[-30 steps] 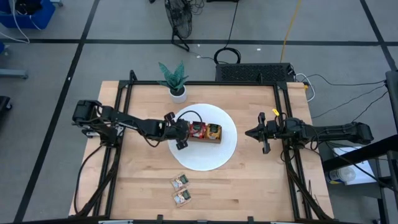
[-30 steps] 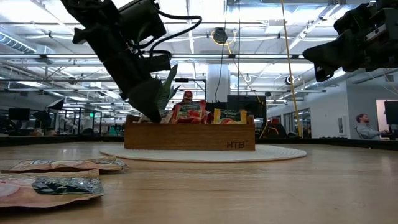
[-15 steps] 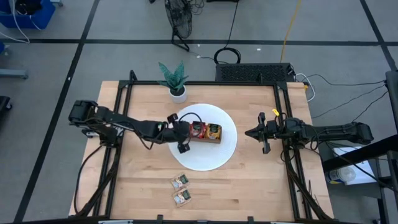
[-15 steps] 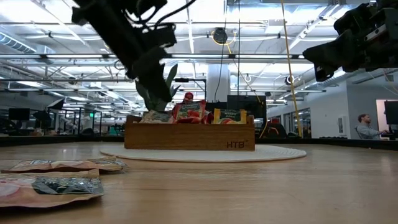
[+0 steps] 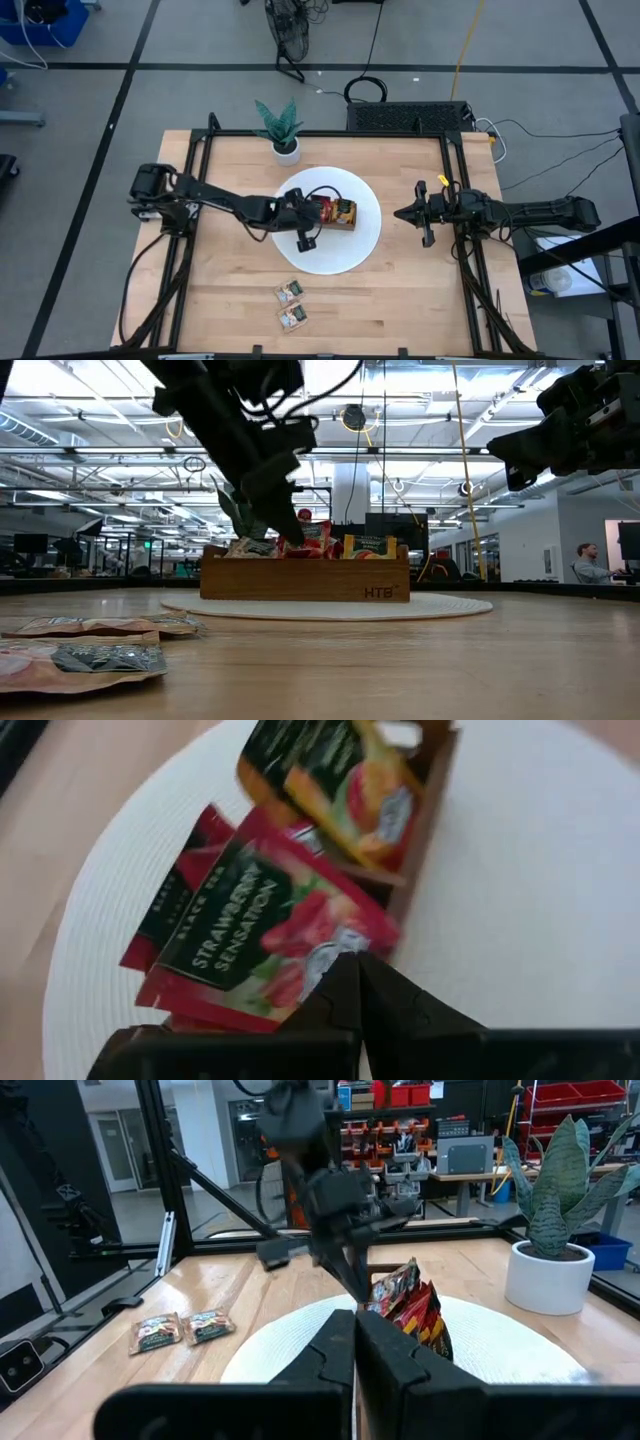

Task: Pick & Place Tea
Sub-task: Adjust the red tea bags in the middle section of the wooden organizer, then put the brown tea bag into the left section of the wooden organizer

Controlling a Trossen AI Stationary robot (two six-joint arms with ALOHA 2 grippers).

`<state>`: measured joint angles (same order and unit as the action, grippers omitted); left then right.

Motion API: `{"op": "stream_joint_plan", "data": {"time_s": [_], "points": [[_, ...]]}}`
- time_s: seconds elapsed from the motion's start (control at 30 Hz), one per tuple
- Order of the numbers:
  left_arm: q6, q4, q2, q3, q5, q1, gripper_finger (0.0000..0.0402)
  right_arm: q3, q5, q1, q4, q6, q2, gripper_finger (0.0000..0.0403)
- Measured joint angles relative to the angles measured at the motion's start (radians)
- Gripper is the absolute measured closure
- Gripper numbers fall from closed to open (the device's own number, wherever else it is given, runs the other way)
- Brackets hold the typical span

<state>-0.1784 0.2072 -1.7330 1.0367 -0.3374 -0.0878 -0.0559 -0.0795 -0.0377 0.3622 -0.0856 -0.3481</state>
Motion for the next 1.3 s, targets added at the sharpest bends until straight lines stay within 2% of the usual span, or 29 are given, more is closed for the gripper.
{"op": "stream_joint_plan", "data": {"time_s": [0.37, 0.53, 0.7, 0.9, 1.07, 1.3], "points": [[0.001, -0.085, -0.103, 0.003, 0.050, 0.044, 0.0399, 0.000, 0.000, 0.000, 0.000, 0.000, 0.000, 0.0399], [-0.005, -0.084, -0.103, 0.004, 0.064, 0.048, 0.0393, 0.000, 0.000, 0.000, 0.000, 0.000, 0.000, 0.0399], [-0.005, -0.068, -0.065, -0.001, 0.073, 0.046, 0.0397, 0.000, 0.000, 0.000, 0.000, 0.000, 0.000, 0.0399], [-0.006, -0.063, -0.009, -0.003, 0.072, 0.046, 0.0370, 0.000, 0.000, 0.000, 0.000, 0.000, 0.000, 0.0399], [0.027, -0.056, 0.028, -0.003, 0.073, 0.043, 0.0365, 0.000, 0.000, 0.000, -0.001, 0.000, 0.000, 0.0399], [0.109, 0.070, 0.161, -0.002, 0.111, -0.056, 0.0364, 0.000, 0.000, 0.000, 0.000, 0.000, 0.000, 0.0398]]}}
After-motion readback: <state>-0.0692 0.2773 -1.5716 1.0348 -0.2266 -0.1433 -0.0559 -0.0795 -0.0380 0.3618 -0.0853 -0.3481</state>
